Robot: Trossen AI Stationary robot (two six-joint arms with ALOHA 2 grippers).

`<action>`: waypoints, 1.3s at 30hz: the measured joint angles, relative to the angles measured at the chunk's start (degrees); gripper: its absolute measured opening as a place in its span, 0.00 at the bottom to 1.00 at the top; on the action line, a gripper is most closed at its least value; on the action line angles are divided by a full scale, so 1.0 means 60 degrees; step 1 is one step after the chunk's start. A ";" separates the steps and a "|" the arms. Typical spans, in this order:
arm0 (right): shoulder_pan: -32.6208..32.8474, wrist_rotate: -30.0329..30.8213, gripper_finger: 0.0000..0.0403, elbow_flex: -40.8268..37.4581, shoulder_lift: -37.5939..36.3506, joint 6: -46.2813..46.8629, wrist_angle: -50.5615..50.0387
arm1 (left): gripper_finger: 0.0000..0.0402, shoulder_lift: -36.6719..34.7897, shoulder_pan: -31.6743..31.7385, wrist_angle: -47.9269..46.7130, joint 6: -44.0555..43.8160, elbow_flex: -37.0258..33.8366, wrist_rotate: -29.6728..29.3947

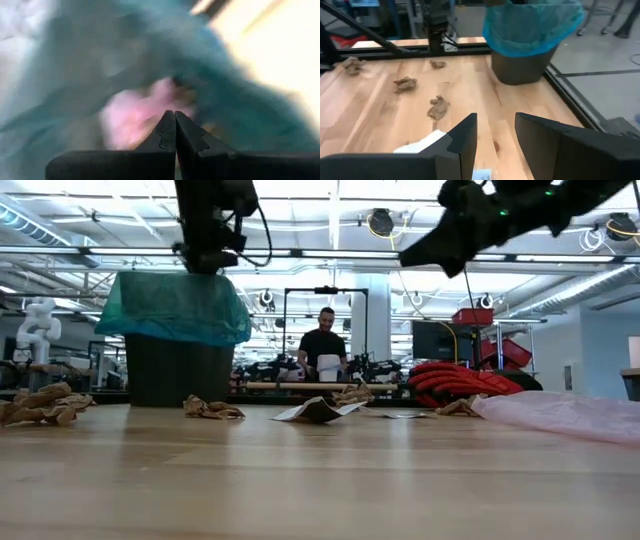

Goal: Place trash/remove bag and relplace
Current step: Adjust the trash bin, then put the brown napkin into the trash bin

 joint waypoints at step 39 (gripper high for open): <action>-0.1441 -0.2079 0.32 0.1918 0.3235 -0.0230 -0.1423 | 0.00 -0.2350 -0.1033 0.2407 0.0087 0.1044 0.2413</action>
